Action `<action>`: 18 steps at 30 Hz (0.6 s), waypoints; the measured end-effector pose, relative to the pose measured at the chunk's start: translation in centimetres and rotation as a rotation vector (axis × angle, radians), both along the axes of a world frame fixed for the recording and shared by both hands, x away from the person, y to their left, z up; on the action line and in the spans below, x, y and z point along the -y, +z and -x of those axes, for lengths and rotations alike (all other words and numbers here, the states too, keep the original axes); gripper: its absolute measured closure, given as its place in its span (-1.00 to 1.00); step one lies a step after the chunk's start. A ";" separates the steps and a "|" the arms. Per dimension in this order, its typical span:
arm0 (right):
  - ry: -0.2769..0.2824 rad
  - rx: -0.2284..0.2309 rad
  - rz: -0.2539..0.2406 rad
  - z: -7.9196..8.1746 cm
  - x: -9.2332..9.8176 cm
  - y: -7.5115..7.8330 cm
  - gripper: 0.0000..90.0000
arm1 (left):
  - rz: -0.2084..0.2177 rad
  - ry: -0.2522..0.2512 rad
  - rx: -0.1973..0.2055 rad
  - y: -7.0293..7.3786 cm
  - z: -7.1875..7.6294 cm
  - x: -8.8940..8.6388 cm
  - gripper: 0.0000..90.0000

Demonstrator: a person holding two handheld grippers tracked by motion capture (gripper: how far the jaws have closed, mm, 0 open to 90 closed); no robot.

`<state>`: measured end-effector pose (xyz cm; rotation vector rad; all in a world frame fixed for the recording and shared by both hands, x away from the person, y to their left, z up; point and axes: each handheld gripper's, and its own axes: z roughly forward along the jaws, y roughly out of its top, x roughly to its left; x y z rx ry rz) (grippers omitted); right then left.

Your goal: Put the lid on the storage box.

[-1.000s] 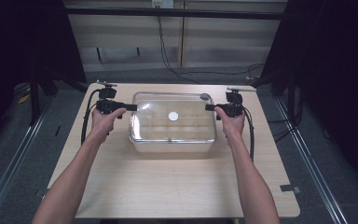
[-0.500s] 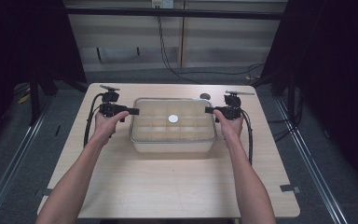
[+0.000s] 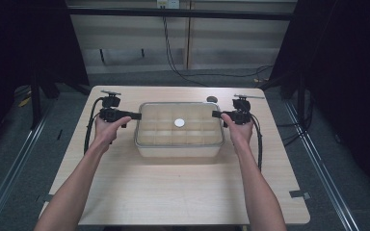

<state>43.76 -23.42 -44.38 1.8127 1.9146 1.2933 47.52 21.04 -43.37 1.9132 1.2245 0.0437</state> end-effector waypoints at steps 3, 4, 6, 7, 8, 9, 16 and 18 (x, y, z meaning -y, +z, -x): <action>-0.006 0.010 0.004 0.2 0.4 0.4 -0.06 | 0.000 0.008 0.011 0.3 0.4 -0.4 -0.02; -0.001 0.012 0.004 0.3 0.5 0.6 -0.07 | -0.001 0.007 0.014 0.4 0.6 -0.6 -0.05; 0.009 0.018 0.001 0.5 0.6 1.0 -0.10 | 0.002 0.002 0.023 0.6 1.0 -0.7 -0.08; 0.013 0.022 -0.003 0.7 0.6 1.2 -0.12 | -0.006 -0.003 0.027 0.7 1.3 -0.8 -0.09; 0.013 0.027 0.002 0.9 0.7 1.4 -0.13 | -0.008 -0.002 0.033 0.8 1.5 -0.8 -0.10; 0.020 0.032 0.002 1.1 0.7 1.6 -0.13 | -0.011 -0.011 0.037 0.9 1.7 -0.8 -0.10; 0.064 0.063 0.002 2.7 0.9 2.9 -0.17 | -0.011 -0.028 0.072 1.3 3.4 -1.1 -0.17; 0.076 0.073 0.008 3.2 0.9 3.1 -0.17 | -0.010 -0.034 0.076 1.5 3.8 -1.3 -0.17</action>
